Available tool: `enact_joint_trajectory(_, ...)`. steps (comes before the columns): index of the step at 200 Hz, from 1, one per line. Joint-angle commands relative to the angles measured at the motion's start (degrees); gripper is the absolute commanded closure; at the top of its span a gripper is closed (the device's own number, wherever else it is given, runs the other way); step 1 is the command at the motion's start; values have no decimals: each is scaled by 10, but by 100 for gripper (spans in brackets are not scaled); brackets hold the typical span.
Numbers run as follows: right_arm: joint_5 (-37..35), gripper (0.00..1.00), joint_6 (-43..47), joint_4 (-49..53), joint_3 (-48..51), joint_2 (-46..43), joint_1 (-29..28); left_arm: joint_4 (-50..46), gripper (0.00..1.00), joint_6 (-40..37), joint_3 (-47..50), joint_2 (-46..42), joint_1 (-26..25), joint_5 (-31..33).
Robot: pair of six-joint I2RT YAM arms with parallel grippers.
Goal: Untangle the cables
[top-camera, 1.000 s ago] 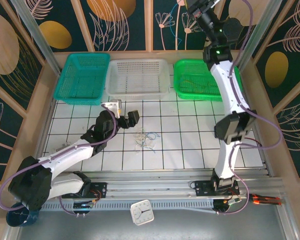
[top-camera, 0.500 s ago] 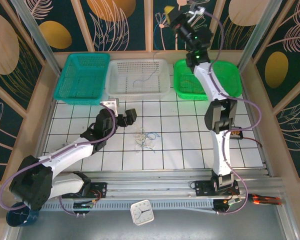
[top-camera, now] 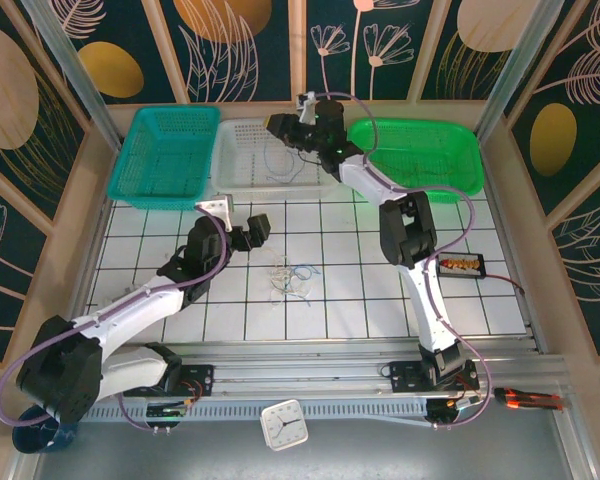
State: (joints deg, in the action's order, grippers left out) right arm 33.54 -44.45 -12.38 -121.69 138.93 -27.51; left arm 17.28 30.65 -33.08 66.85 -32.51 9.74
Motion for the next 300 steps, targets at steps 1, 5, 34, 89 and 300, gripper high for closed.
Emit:
enact_joint_trajectory(1, -49, 42, 128, 104, -27, -11, 8, -6, 1, 16, -8, -20, 4, 9)
enact_joint_trajectory(5, -53, 39, 135, 108, -27, -16, 8, -6, 1, 18, -8, -22, 4, 8)
enact_joint_trajectory(34, -77, 27, 168, 139, -27, -58, 8, -8, 1, 26, -11, -31, 6, 4)
enact_joint_trajectory(89, -88, 28, 189, 145, 59, -170, 6, -25, 1, 44, -20, -41, 6, -7)
enact_joint_trajectory(300, -218, 35, 400, 151, 562, -373, -195, -28, 1, 118, 53, -66, 88, -89)
